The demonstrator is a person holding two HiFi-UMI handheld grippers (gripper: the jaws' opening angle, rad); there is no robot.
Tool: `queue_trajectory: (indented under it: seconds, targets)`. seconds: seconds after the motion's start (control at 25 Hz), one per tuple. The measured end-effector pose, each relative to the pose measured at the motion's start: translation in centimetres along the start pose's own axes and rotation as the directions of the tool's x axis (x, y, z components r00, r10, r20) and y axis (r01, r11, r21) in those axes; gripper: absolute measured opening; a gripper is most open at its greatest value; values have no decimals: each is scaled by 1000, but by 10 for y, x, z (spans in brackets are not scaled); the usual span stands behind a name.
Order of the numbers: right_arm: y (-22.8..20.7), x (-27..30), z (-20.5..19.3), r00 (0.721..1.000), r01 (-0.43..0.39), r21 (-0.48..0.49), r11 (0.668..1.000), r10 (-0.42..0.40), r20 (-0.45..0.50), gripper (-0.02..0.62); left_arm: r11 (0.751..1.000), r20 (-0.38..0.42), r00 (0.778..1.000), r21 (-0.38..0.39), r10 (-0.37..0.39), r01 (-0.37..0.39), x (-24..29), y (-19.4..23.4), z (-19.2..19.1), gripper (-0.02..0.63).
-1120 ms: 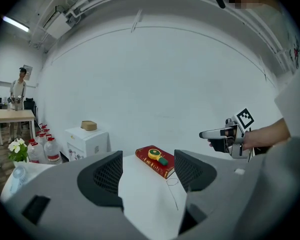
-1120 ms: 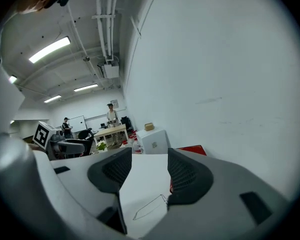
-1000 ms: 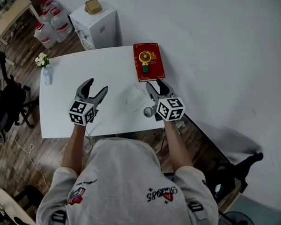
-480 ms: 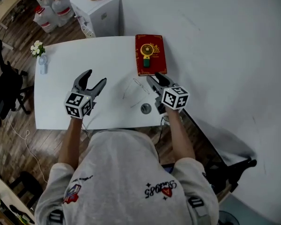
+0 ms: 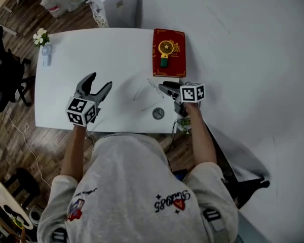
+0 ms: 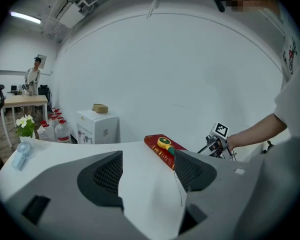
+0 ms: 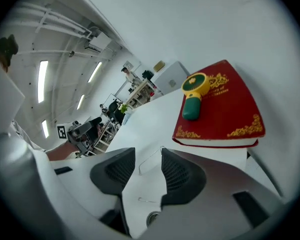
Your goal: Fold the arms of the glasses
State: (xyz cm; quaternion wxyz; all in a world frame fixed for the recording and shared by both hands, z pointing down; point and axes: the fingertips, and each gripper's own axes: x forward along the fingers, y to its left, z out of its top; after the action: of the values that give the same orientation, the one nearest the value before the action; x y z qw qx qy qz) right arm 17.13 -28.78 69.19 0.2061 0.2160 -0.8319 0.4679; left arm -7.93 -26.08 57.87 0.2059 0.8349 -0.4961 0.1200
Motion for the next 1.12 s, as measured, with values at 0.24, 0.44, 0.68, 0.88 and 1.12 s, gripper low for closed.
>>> queue_trajectory:
  seconds: [0.24, 0.44, 0.68, 0.88, 1.12]
  targets:
    - [-28, 24, -20, 993, -15, 71, 997, 23, -118, 163, 998, -12, 998, -33, 60, -60, -12, 15, -13, 319]
    - [-38, 41, -28, 978, -39, 101, 994, 59, -199, 141, 992, -22, 994, -62, 106, -107, -21, 28, -22, 319]
    - [-44, 55, -40, 953, -61, 134, 989, 98, -286, 135, 988, -34, 991, -82, 131, -133, -26, 33, -32, 319]
    - [-45, 60, -44, 937, -71, 168, 983, 123, -327, 103, 986, -35, 990, -89, 137, -139, -28, 36, -31, 319]
    - [-44, 62, -48, 930, -84, 178, 980, 141, -339, 69, 986, -36, 991, -98, 132, -135, -27, 35, -34, 319]
